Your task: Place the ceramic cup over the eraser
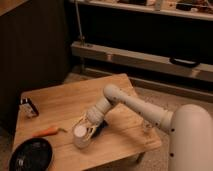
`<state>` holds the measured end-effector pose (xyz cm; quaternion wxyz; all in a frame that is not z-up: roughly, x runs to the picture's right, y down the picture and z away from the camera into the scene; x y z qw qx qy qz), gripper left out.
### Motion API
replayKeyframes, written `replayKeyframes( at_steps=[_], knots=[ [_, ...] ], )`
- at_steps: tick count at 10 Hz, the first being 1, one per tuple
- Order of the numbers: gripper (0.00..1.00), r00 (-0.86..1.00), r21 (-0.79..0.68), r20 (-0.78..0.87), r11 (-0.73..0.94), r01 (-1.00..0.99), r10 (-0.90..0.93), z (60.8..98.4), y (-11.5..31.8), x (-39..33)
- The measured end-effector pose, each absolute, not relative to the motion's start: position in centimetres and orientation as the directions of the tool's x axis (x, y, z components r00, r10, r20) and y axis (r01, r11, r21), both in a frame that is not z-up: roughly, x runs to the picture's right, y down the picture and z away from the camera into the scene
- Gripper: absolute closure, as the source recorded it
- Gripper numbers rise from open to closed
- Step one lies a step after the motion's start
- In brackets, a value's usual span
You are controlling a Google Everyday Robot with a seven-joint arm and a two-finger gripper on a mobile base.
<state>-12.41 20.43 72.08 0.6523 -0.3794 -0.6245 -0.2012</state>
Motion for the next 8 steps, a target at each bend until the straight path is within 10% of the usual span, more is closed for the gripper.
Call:
replayKeyframes(
  at_steps=[8],
  knots=[
    [0.86,0.069,-0.046,0.998,0.645,0.763,-0.010,73.8,1.3,-13.1]
  ],
)
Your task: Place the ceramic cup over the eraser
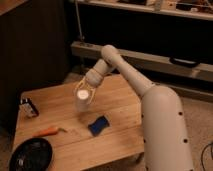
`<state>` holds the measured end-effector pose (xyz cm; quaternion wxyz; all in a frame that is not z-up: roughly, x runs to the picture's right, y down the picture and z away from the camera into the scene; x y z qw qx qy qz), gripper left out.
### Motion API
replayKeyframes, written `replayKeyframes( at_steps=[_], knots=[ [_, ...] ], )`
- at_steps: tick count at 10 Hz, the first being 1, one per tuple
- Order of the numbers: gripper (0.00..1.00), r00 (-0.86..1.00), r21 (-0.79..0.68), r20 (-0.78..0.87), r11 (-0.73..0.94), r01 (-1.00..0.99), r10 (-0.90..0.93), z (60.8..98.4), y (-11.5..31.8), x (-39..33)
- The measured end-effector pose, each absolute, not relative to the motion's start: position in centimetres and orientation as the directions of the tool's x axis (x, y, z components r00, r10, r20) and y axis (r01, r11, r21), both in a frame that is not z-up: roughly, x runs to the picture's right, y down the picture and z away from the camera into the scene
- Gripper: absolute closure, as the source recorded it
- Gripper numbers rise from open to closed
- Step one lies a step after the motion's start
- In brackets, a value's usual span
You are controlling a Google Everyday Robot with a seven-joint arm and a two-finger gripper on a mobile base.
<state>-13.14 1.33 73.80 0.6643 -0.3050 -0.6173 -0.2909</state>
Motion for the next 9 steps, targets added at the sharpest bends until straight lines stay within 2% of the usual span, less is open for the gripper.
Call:
replayKeyframes(
  at_steps=[3,4,5,9],
  knots=[
    [0.86,0.082,-0.032,0.996,0.676,0.736,-0.042,74.1,-1.5,-13.0],
    [0.86,0.093,-0.080,0.996,0.644,0.761,0.013,73.8,3.2,-11.5],
    [0.86,0.050,-0.041,0.999,0.635,0.772,0.003,73.4,2.9,-14.5],
    [0.86,-0.050,-0.023,0.996,0.759,0.651,0.074,70.7,1.2,-15.2]
  ],
)
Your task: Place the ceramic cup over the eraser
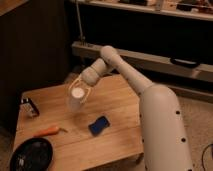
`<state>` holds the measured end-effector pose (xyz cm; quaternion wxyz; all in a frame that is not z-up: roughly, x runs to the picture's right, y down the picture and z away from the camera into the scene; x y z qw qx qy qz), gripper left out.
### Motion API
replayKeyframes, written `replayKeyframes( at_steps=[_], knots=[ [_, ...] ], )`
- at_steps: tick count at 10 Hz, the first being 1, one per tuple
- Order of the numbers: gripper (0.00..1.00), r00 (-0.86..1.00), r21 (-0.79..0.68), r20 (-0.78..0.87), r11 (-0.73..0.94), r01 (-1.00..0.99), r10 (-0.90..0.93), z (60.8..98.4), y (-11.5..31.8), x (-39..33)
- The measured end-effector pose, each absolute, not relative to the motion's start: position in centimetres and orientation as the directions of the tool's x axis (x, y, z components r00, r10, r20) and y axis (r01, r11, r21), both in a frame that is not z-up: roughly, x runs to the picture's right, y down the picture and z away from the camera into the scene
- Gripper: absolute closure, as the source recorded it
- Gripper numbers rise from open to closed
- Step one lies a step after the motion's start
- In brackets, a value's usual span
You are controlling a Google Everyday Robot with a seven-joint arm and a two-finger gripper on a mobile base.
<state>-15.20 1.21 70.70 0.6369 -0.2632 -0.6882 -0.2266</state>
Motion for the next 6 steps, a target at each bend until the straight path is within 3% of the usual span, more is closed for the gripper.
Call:
replayKeyframes(
  at_steps=[6],
  knots=[
    [0.86,-0.060,-0.021,0.995,0.774,0.632,0.077,70.28,1.08,-15.55]
  ],
)
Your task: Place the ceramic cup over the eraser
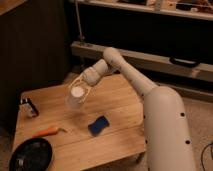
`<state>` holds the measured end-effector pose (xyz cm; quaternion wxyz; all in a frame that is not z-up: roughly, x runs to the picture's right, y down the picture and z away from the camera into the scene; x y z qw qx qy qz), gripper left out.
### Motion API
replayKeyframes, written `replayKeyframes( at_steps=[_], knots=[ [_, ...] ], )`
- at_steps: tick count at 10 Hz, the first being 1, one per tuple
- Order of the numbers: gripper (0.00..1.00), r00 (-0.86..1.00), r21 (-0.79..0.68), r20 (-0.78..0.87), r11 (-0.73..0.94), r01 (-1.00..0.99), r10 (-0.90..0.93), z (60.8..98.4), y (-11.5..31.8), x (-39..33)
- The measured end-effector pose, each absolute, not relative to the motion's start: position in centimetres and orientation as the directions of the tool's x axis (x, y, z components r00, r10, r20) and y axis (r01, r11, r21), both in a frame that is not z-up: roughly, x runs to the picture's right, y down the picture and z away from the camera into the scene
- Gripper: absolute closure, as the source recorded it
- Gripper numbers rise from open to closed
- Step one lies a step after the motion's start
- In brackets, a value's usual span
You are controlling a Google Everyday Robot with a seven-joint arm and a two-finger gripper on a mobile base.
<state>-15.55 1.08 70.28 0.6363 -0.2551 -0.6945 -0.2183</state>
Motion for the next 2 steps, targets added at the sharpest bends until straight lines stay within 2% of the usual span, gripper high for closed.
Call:
replayKeyframes(
  at_steps=[2],
  knots=[
    [0.86,-0.015,-0.069,0.995,0.815,0.576,0.095,70.02,2.26,-15.70]
  ],
)
